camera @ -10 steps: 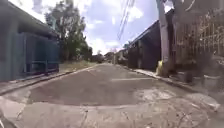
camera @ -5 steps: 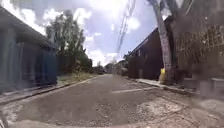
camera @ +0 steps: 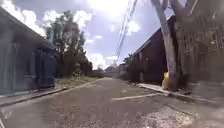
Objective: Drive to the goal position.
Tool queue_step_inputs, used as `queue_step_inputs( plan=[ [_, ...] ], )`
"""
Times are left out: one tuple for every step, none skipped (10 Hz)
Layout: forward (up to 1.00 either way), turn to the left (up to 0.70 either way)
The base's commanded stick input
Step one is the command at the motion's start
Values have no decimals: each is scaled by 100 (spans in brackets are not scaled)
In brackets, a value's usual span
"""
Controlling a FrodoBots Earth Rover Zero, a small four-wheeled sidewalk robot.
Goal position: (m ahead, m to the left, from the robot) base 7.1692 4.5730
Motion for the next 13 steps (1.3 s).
queue_step_inputs(
  plan=[
    [70,0],
    [70,0],
    [70,0],
    [70,0],
    [70,0],
    [70,0],
    [70,0],
    [70,0],
    [70,0],
    [70,0],
    [70,0],
    [70,0],
    [70,0]
  ],
)
